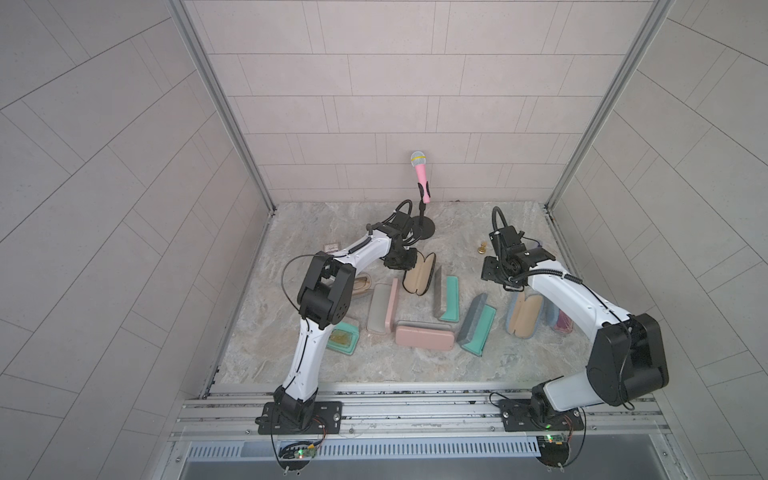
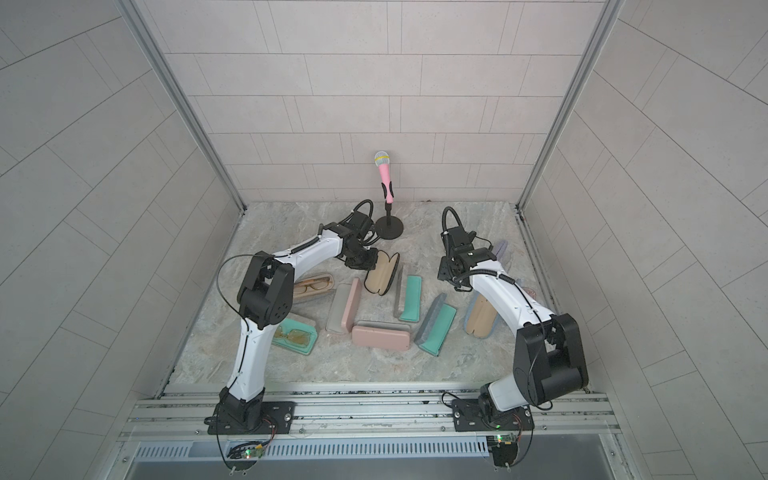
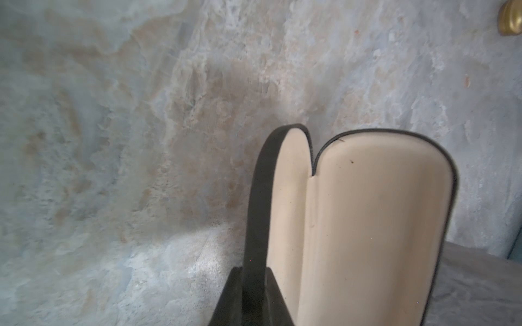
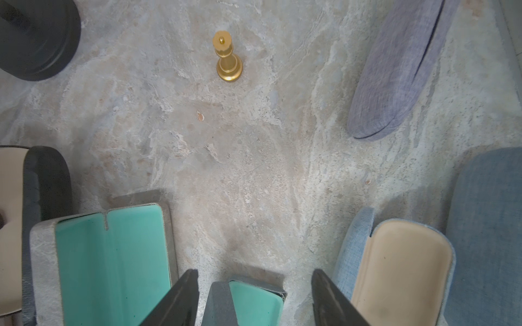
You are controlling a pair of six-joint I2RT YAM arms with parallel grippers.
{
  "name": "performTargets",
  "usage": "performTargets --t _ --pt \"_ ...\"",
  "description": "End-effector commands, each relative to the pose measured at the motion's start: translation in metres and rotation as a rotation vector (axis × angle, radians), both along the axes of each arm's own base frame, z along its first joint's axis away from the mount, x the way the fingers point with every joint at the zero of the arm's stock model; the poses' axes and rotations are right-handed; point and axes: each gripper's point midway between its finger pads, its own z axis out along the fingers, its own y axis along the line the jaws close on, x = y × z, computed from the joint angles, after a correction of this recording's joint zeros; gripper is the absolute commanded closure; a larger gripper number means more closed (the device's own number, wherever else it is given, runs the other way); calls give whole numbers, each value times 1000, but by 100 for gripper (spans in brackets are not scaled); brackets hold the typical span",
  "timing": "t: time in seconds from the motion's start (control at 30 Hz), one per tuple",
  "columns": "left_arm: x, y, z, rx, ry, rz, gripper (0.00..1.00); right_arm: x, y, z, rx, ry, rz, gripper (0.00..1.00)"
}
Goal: Close the glasses case
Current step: Pick up the glasses case at the center of the board, then place the glasses case at the center of the board.
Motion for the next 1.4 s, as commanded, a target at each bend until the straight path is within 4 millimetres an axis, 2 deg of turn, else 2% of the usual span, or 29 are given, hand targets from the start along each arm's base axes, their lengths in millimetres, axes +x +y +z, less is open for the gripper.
performTargets --t 0.0,0.2,0.4,0.63,0.83,0.93,1.07,1.37 --pt "18 5 15 -10 -43 52 91 6 5 7 -1 -5 25 35" --pt "38 23 21 -17 -62 126 91 22 22 19 14 -13 86 35" --pt "54 41 8 -24 -56 228 91 42 52 25 19 -9 166 35" --pt "58 48 -12 -20 -16 267 91 61 94 15 28 27 252 35" --pt "56 55 -18 -16 4 287 79 75 122 6 42 45 296 35" --pt "55 57 -13 -24 -3 293 67 80 135 4 49 50 322 35" --pt "55 56 1 -58 -18 288 56 86 150 3 52 59 355 35" --pt "55 66 36 -118 -56 306 55 92 163 -1 51 67 374 36"
